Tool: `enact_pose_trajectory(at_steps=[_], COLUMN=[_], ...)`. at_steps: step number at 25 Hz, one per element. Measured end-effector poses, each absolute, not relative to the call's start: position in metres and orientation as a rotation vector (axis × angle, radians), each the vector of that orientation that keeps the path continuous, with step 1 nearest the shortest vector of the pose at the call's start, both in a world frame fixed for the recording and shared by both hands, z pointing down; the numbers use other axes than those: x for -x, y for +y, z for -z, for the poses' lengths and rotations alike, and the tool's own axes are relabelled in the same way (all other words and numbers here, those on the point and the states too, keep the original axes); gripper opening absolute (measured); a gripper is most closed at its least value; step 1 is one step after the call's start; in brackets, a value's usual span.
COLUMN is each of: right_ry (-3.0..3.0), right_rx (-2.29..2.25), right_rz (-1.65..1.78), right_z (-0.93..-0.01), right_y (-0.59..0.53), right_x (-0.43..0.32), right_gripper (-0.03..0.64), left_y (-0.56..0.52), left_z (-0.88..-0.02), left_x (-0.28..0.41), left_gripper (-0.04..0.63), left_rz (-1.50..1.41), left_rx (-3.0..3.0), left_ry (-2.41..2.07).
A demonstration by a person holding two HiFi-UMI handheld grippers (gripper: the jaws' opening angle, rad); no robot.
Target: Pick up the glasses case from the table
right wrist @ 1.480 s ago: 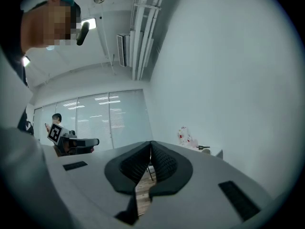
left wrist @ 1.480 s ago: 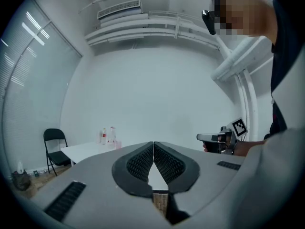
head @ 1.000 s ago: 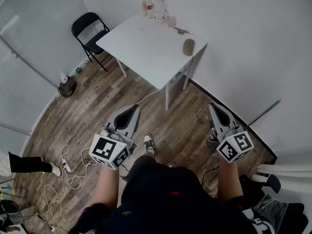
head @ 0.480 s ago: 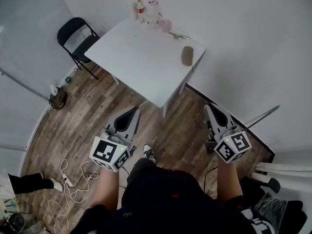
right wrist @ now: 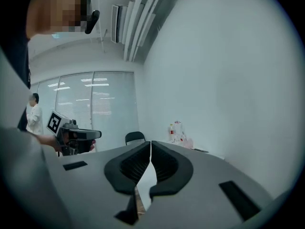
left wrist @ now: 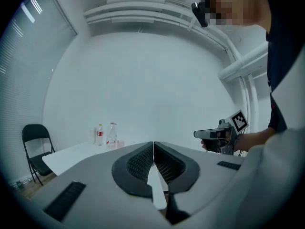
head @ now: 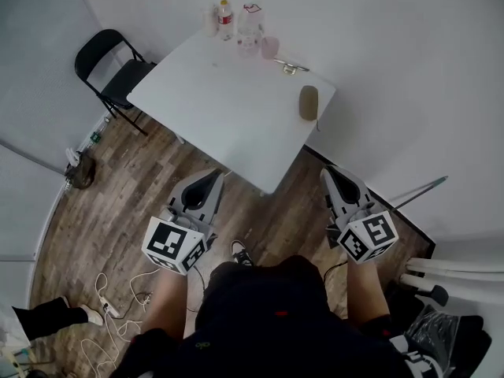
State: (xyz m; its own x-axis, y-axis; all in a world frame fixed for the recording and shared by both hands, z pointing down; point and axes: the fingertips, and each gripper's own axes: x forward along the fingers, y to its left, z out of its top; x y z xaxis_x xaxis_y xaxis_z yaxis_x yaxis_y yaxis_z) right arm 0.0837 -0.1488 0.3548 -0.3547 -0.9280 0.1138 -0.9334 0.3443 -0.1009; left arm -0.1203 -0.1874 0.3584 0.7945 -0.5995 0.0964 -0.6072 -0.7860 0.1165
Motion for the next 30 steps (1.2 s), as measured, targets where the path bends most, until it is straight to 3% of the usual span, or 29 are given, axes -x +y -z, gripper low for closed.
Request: enact_pose_trajectory(at_steps=[9,21,22,24,30], right_ry=[-2.501,-2.51,-2.499,-2.471,-2.288], right_rx=[-1.765,-1.665,-1.657,-1.631,-1.643], right_rz=[-0.276,-0.351,-0.354,-0.352,-0.33], right_z=[-0.366,-0.404,-0.41,-0.426,-0.491], right_y=[-0.194,-0.299,-0.308,-0.329,-0.397], right_x=[-0.095,-0.172,-0.181,-0.197,-0.235], right_gripper=[0.021,0.023,0.033,0.127,0.29], left_y=[-0.228,-0.288,-0.292,-0.298,-0.313], left_z=[-0.367,-0.369,-0.369,-0.372,-0.396], left_x=[0.111,0.057,0.051,0.039,0.021], left_gripper=[0.023,0.023,0.023,0.023,0.023], left_rz=[-0.077,-0.097,-0.095,-0.089,-0.143], left_rx=[-2.821,-2.723,-2.714,-2.691,-2.619], left_ry=[-0.93,-1.125,-1.139,-1.167,-1.245])
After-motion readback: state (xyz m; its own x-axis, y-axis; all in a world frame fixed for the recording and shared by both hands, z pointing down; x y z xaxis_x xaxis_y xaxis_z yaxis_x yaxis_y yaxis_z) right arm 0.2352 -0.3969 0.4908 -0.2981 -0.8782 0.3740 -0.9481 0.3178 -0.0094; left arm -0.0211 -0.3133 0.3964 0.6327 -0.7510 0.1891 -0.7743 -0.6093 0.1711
